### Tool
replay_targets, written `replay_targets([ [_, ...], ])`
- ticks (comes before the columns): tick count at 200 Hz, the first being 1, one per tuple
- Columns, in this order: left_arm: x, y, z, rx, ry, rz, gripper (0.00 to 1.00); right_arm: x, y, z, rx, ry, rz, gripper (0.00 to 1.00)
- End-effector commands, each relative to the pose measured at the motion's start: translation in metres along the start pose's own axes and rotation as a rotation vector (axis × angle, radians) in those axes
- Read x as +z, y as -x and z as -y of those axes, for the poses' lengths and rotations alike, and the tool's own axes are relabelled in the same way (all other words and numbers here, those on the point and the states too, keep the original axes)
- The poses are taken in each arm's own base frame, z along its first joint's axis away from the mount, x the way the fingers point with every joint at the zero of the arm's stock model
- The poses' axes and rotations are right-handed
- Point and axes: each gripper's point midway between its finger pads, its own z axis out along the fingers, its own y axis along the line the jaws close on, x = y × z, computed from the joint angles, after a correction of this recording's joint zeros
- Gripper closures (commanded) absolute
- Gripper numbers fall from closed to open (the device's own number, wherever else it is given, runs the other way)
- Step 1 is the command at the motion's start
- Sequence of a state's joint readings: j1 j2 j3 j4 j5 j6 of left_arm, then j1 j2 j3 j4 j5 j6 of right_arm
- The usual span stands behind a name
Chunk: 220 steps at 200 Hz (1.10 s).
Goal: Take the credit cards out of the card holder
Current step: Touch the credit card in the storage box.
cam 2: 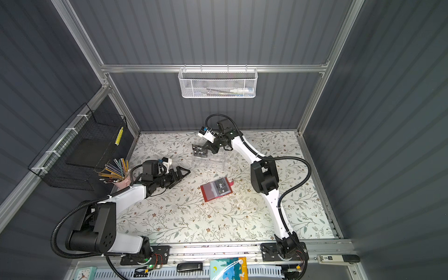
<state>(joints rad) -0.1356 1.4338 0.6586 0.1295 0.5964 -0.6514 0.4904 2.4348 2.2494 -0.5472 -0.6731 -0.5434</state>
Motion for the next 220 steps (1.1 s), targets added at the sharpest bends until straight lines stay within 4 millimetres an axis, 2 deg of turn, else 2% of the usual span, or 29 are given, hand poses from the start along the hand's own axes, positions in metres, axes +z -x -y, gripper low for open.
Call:
replay_targets([
  [1, -0.002, -0.001, 0.002, -0.003, -0.02, -0.001, 0.0, 0.007, -0.01, 0.002, -0.002, -0.006, -0.024, 1.0],
  [62, -0.002, -0.002, 0.002, -0.001, -0.019, -0.004, 0.0, 0.02, -0.019, 0.016, 0.007, -0.042, -0.034, 1.0],
  [113, 0.0, -0.002, 0.0, -0.002, -0.017, -0.006, 0.0, 0.022, -0.019, 0.017, 0.016, -0.044, -0.026, 1.0],
  [134, 0.0, -0.002, 0.0, -0.002, -0.017, -0.006, 0.0, 0.021, -0.019, 0.017, 0.016, -0.047, -0.029, 0.88],
  [151, 0.001, -0.002, -0.001, -0.004, -0.016, -0.006, 0.0, 0.02, -0.019, 0.017, 0.018, -0.048, -0.03, 0.84],
  [169, 0.001, -0.003, -0.001, -0.007, -0.018, -0.009, 0.0, 0.019, -0.018, 0.017, 0.017, -0.049, -0.027, 0.7],
  [220, -0.001, -0.003, -0.001, -0.007, -0.015, -0.004, 0.0, 0.009, -0.003, 0.013, 0.001, -0.054, -0.003, 0.68],
])
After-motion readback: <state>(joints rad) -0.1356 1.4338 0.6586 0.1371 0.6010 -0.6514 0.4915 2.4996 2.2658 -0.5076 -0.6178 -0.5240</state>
